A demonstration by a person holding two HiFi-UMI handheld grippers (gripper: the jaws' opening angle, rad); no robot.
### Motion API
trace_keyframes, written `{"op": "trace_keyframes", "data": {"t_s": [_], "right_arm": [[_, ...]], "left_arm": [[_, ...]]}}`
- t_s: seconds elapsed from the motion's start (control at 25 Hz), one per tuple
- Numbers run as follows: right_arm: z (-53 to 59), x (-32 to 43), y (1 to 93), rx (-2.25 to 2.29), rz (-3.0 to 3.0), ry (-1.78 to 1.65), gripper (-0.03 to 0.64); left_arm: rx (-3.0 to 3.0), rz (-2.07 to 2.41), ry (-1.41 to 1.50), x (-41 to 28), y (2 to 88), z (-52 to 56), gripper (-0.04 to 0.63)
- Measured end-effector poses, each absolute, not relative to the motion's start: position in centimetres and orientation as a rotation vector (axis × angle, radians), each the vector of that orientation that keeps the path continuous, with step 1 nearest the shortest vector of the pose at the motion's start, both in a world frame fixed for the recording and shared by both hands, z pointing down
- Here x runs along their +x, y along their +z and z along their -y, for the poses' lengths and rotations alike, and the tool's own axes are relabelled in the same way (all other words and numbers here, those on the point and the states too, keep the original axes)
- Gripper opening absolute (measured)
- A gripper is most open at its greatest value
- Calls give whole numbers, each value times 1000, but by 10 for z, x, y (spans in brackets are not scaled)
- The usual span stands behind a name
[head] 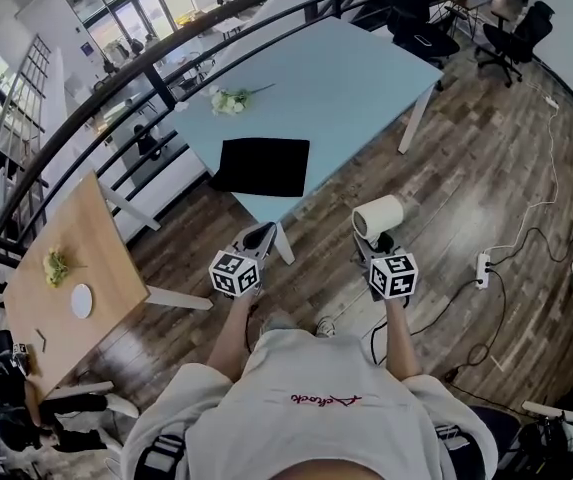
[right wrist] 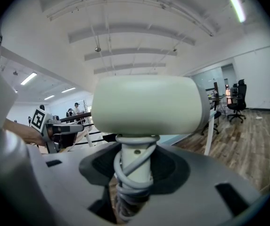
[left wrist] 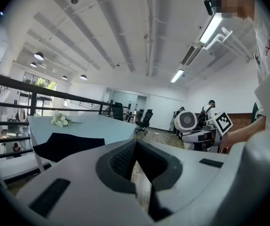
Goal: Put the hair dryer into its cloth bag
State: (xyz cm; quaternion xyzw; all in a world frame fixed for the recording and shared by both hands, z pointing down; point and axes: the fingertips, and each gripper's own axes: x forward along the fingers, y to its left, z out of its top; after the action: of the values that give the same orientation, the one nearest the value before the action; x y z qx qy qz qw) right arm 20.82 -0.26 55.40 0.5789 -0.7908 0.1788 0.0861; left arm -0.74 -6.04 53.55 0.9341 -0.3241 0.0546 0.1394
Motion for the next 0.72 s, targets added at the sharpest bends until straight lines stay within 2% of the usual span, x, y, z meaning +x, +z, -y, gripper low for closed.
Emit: {"op": "trace_keyframes", "data": {"t_s": [0.36,0.72], "right_arm": [[42,210,560,1734,2326,544,190],[122,197,558,1802,2269,533,190]], "left_arm": [[2714,885,155,4,542,109,6],[2740,801,129,-2,544,201,6]]}}
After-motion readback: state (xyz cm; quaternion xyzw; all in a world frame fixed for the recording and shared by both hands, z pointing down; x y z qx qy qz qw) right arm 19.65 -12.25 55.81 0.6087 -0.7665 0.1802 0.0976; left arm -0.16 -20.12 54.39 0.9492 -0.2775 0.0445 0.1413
